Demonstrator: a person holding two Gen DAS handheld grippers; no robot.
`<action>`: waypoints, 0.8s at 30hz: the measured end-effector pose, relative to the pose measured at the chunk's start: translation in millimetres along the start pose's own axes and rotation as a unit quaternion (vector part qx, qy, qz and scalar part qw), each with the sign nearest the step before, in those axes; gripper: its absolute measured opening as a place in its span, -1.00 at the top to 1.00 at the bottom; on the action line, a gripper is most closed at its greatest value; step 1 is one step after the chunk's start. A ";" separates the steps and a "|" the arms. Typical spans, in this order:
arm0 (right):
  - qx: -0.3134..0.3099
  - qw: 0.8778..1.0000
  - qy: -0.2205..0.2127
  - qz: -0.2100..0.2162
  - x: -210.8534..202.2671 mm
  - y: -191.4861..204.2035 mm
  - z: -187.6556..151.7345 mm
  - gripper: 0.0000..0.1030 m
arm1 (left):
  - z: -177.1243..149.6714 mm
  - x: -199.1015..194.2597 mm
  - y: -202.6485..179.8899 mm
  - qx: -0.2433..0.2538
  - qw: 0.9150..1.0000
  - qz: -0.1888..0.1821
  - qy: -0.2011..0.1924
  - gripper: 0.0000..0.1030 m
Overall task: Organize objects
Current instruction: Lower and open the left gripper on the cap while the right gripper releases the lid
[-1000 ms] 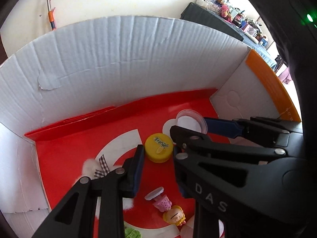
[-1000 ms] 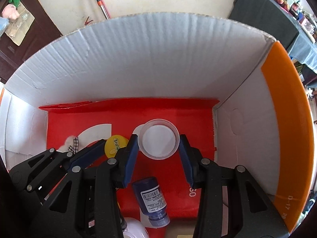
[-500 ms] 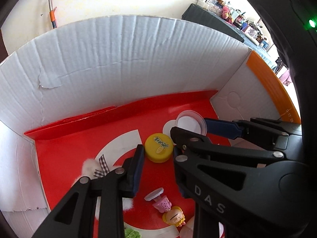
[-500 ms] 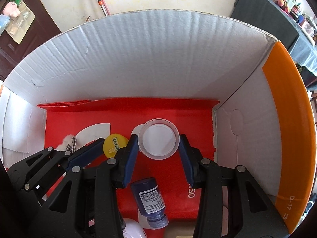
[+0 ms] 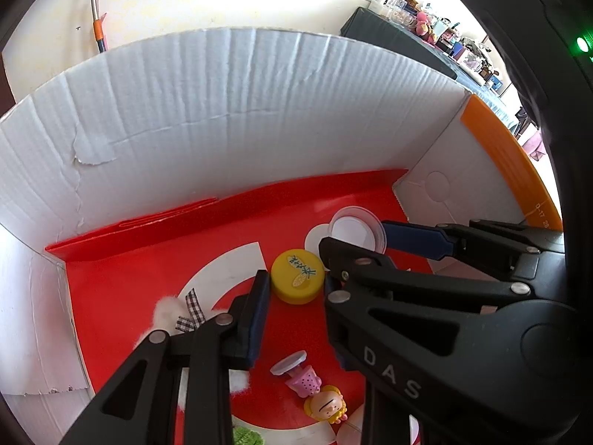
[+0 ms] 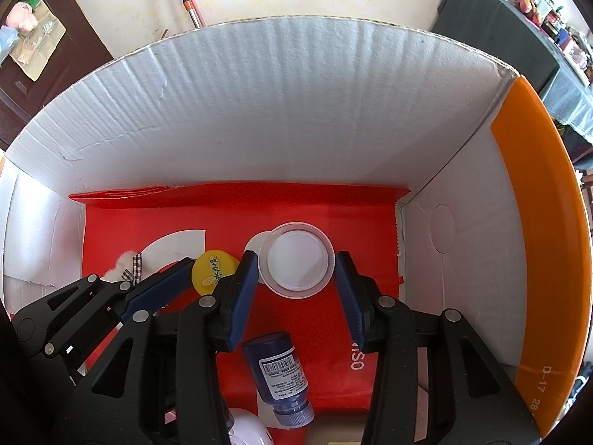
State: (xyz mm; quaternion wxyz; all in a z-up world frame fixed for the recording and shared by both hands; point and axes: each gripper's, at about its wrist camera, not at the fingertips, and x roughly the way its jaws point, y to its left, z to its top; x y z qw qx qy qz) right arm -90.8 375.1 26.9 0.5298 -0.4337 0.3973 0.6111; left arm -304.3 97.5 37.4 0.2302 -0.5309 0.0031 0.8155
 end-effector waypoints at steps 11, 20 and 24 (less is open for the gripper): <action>-0.003 1.000 -0.002 0.000 0.6 -5.1 3.2 0.18 | -1.0 -3.7 -10.4 0.006 1.000 0.020 -0.005 0.14; -0.009 1.000 -0.010 0.001 -4.3 0.4 14.4 0.17 | -0.4 -8.1 -10.8 0.000 1.000 0.019 -0.009 0.09; -0.007 1.000 -0.016 0.005 -10.4 -4.3 15.6 0.16 | -0.4 -17.0 -2.3 -0.003 1.000 0.016 -0.017 0.03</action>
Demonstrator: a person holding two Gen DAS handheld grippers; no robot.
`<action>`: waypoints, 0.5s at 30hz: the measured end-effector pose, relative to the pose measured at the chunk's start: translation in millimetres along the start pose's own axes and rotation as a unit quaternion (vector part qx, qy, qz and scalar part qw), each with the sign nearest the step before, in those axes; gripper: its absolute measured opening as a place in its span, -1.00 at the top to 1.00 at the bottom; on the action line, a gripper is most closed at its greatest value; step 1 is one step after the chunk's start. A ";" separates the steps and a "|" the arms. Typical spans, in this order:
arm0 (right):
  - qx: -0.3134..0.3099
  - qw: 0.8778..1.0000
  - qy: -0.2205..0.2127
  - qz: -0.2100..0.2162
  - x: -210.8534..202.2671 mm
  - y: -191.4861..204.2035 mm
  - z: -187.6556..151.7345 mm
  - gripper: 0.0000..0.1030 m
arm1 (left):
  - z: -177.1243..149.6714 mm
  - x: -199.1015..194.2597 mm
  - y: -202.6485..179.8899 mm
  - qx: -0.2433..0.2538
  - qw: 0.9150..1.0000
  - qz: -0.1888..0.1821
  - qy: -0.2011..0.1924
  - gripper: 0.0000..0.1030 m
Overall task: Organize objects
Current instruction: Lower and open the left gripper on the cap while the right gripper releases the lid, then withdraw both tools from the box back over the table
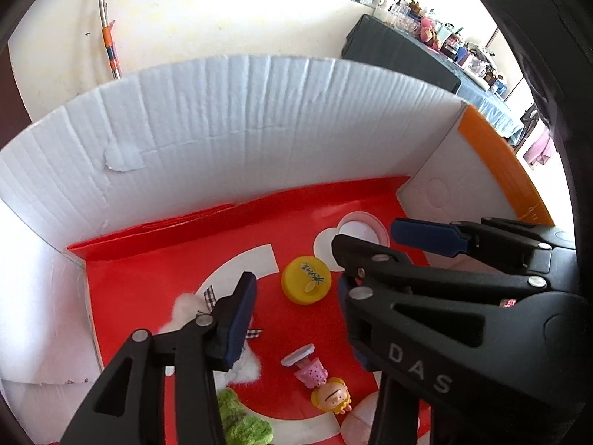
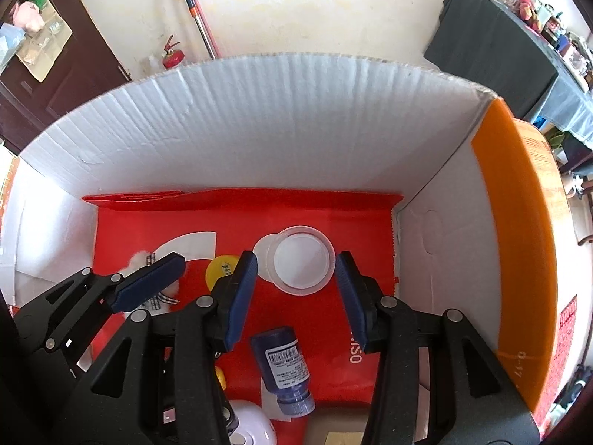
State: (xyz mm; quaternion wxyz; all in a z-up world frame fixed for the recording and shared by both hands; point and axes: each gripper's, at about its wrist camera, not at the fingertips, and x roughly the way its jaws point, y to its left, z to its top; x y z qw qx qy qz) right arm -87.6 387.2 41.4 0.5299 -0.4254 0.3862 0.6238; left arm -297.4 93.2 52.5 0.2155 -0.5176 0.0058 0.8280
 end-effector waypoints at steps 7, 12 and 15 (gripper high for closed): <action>-0.008 1.000 -0.019 0.005 -18.4 6.2 -7.0 0.09 | -6.6 -17.9 0.5 -0.009 1.000 -0.002 -0.022 -0.02; -0.015 0.999 -0.049 0.005 -43.7 3.0 -24.6 0.03 | -6.8 -38.2 0.9 -0.017 0.999 0.006 -0.049 -0.14; -0.018 0.998 -0.061 0.012 -55.0 6.9 -33.2 -0.01 | -4.5 -42.5 -6.8 -0.016 0.998 0.017 -0.066 -0.14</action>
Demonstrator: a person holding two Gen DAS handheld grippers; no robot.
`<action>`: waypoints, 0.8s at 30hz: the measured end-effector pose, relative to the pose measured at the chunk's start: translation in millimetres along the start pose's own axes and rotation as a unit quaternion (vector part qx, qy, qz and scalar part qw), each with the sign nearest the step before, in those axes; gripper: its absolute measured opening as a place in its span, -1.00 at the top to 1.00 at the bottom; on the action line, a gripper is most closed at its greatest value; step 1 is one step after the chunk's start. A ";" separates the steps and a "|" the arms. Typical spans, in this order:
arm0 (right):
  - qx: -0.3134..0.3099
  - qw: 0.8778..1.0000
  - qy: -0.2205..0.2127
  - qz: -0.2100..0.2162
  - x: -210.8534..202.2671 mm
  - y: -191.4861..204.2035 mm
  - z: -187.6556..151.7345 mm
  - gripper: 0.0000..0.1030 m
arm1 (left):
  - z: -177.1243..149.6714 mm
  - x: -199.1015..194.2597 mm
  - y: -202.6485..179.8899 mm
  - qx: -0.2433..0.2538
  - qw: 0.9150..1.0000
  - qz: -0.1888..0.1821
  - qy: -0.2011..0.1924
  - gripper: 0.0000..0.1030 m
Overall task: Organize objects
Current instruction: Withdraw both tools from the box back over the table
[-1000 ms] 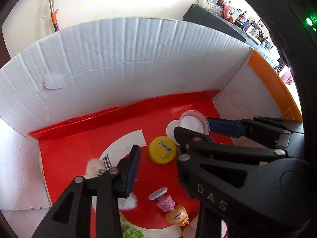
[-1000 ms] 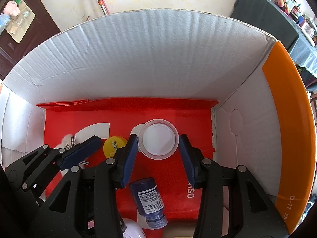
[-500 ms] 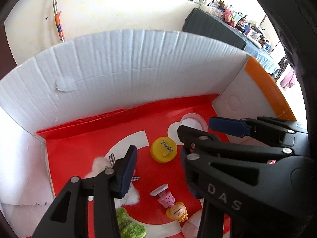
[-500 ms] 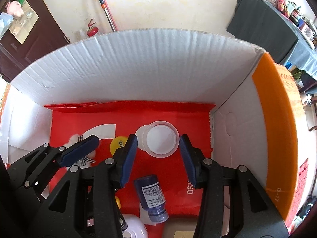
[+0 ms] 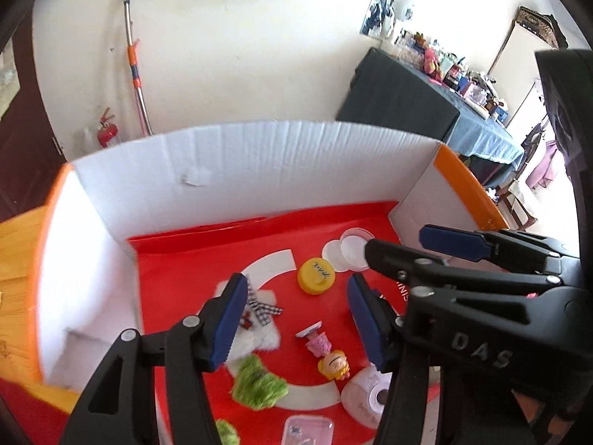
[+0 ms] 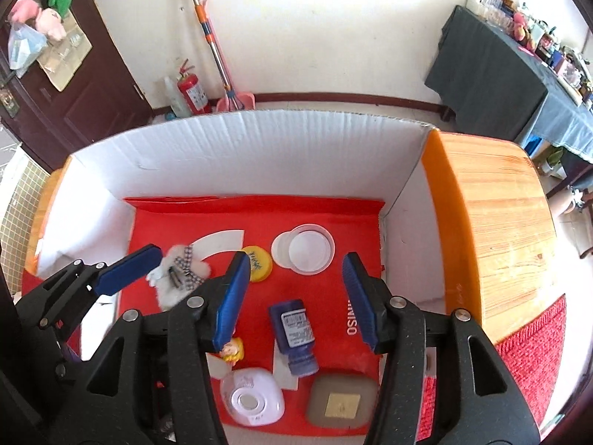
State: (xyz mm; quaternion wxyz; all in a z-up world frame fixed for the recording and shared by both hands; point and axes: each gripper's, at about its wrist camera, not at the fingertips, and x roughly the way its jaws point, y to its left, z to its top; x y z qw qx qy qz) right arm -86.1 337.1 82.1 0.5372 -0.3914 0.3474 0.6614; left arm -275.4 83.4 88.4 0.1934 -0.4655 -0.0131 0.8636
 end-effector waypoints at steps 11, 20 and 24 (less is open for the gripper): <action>-0.021 0.997 -0.077 -0.002 -29.2 11.6 -19.5 -0.24 | -27.6 -54.9 6.9 0.014 0.996 0.043 -0.082 -0.34; -0.056 0.984 -0.168 -0.018 -63.0 8.9 -54.2 -0.46 | -59.9 -96.5 -1.1 0.039 0.981 0.094 -0.164 -0.63; -0.069 0.978 -0.194 -0.014 -68.9 8.3 -72.0 -0.57 | -75.4 -108.0 -0.8 0.032 0.977 0.100 -0.184 -0.71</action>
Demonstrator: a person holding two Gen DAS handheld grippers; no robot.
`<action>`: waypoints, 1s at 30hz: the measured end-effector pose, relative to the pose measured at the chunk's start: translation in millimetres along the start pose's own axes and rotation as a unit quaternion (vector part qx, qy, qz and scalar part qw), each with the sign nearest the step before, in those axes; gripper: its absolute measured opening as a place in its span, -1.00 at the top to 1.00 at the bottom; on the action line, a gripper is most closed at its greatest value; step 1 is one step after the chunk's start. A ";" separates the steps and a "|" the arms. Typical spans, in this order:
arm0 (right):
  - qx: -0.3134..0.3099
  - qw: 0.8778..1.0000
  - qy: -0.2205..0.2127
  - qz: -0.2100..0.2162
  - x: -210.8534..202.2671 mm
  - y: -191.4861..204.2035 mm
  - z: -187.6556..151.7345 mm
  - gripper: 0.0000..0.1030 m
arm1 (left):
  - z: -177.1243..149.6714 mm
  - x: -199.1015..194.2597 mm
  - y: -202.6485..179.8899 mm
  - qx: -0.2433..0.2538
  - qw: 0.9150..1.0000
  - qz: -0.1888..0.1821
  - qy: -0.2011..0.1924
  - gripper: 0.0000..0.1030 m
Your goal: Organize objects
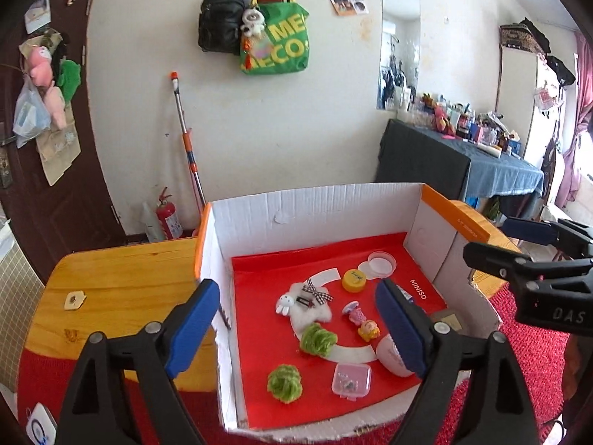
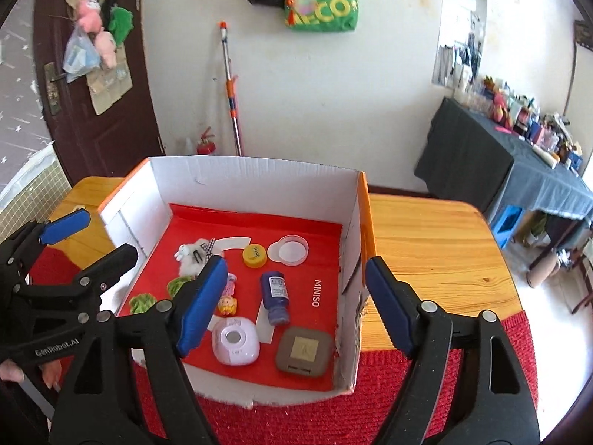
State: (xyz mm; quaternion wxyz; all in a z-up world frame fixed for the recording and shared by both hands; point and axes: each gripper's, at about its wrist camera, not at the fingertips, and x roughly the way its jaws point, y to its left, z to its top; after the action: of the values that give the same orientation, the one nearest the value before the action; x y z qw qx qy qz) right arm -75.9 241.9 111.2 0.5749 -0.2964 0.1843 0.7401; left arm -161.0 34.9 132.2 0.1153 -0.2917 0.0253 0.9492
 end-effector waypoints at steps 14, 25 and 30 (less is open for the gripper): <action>-0.025 0.996 -0.088 0.000 0.5 11.4 -56.6 -0.80 | -44.7 -17.5 -4.7 -0.021 0.998 0.037 -0.046 -0.97; -0.017 0.995 -0.095 0.004 35.7 10.5 -66.6 -0.83 | -59.5 2.1 2.8 -0.048 0.996 0.036 -0.059 -0.99; -0.016 0.997 -0.079 -0.002 49.2 9.9 -71.3 -0.83 | -62.0 12.2 -0.1 -0.040 0.997 0.043 -0.042 -0.99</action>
State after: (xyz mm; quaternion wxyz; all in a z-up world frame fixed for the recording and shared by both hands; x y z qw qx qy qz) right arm -77.2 232.0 24.6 0.5841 -0.2464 0.1257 0.7631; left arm -136.8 30.3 74.1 0.0634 -0.2550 -0.0051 0.9648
